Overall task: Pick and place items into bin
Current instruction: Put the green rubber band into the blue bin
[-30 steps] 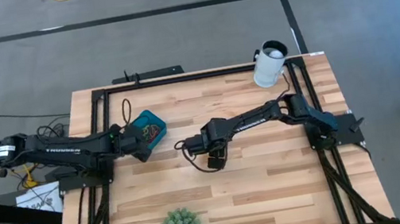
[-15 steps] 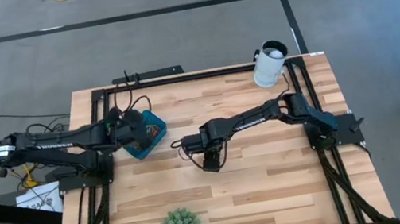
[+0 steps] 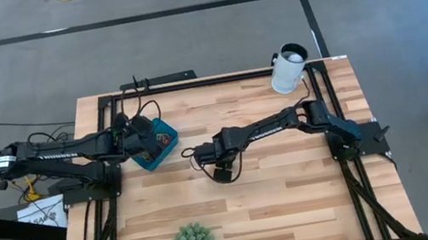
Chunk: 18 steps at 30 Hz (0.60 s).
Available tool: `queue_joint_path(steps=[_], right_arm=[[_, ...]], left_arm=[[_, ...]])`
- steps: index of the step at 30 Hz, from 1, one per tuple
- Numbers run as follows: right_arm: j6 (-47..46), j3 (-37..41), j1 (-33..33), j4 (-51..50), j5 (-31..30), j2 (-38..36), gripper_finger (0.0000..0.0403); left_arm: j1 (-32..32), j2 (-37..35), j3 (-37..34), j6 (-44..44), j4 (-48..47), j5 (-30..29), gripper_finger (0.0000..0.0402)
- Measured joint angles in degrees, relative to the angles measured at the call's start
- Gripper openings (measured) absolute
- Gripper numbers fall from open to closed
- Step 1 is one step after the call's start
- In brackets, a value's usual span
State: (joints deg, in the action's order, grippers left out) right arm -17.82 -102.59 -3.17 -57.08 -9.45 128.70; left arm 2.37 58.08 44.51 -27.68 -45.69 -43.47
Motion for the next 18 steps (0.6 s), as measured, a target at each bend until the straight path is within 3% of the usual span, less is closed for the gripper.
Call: queue_joint_path(steps=[13, 18], right_arm=[[0.0, 5.8, 0.3, 4.8, 0.5, -0.2, 0.0115], [-0.3, 7.4, 0.7, 6.7, 0.8, -0.5, 0.0089]], left_arm=[[0.0, 0.0, 0.0, 0.0, 0.1, -0.5, 0.0110], [0.0, 0.0, 0.0, -0.4, 0.2, -0.9, 0.0110]])
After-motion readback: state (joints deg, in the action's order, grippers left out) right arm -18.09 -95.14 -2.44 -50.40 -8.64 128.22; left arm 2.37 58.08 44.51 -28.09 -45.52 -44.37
